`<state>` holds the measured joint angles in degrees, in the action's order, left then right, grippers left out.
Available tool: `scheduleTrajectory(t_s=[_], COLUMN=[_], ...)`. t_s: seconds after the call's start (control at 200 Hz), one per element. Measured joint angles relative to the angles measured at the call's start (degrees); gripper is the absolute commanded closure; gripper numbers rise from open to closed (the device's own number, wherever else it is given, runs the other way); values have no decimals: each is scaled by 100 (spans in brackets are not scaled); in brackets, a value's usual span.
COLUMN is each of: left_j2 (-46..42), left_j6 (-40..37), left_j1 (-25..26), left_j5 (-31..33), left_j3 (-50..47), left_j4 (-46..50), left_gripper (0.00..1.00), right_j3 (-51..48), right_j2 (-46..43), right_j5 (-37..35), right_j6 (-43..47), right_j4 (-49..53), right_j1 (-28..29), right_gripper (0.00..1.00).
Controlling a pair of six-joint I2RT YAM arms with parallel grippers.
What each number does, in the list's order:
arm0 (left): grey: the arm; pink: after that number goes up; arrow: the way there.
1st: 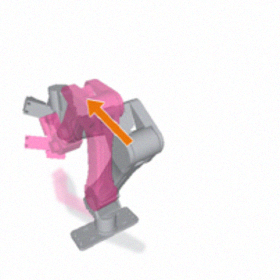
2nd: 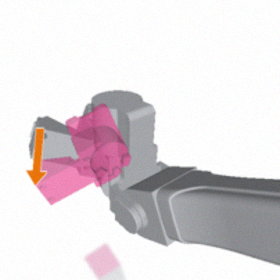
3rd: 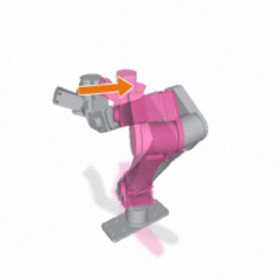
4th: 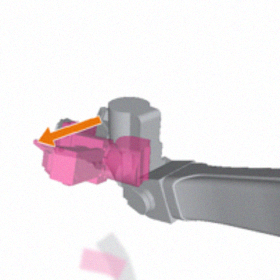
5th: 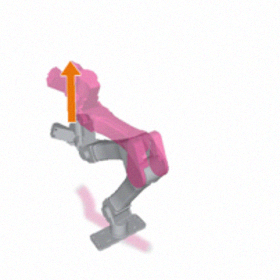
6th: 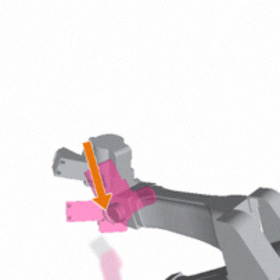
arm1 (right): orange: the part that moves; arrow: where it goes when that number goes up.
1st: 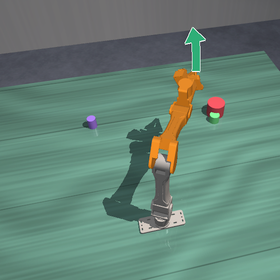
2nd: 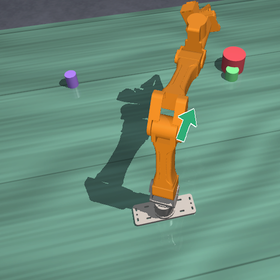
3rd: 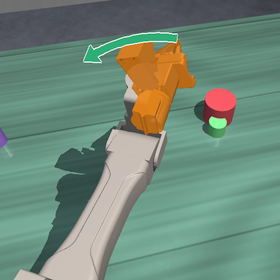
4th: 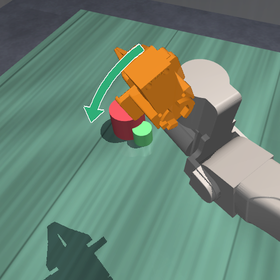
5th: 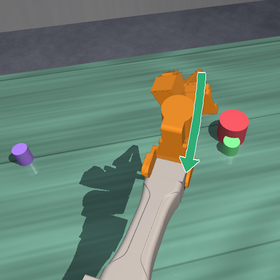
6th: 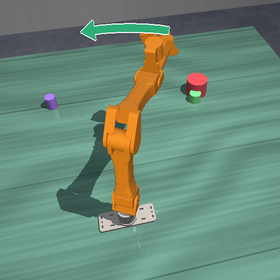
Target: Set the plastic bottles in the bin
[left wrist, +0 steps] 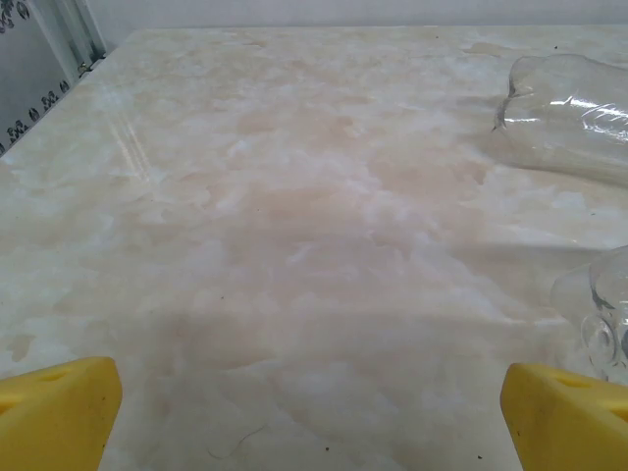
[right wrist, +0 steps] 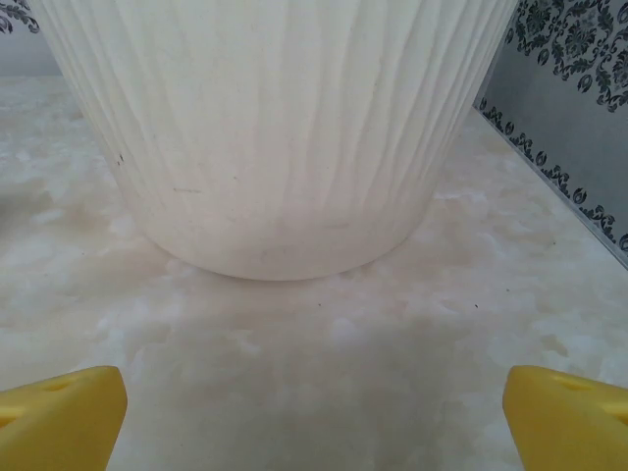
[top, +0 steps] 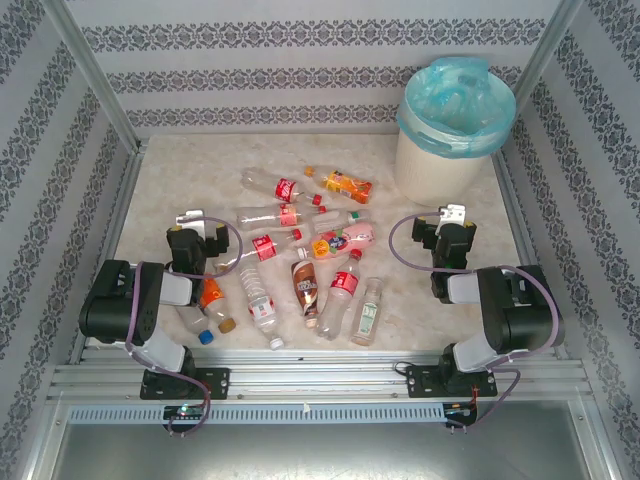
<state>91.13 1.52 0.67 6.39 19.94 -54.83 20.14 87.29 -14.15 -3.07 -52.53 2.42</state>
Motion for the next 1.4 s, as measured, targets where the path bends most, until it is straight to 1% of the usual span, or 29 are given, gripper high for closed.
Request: scheduleTrajectory(t_s=[0.899,1.014,1.079,1.149,1.259,1.329,1.399], left_j2=[0,-68,-358,-907,-1801,-2225,-2583], left_j6=[0,0,0,17,59,149,334], left_j1=[0,0,0,0,2,2,2], left_j5=[0,7,22,81,258,433,560], left_j3=[20,7,-50,-81,-83,-76,28], left_j4=[0,11,111,337,566,704,1128], left_gripper=[0,0,1,2,4,8,12], right_j3=[0,-9,-116,-199,-98,151,365], right_j2=[-2,-107,-273,-568,-1593,-2197,-2719], right_j5=[-2,11,17,-94,-269,-389,-452], right_j6=[0,7,33,48,-22,-160,-365], right_j4=[0,0,-79,57,1054,1751,2385], right_j1=[0,2,42,155,234,221,221], right_gripper=[2,2,2,2,2,2,5])
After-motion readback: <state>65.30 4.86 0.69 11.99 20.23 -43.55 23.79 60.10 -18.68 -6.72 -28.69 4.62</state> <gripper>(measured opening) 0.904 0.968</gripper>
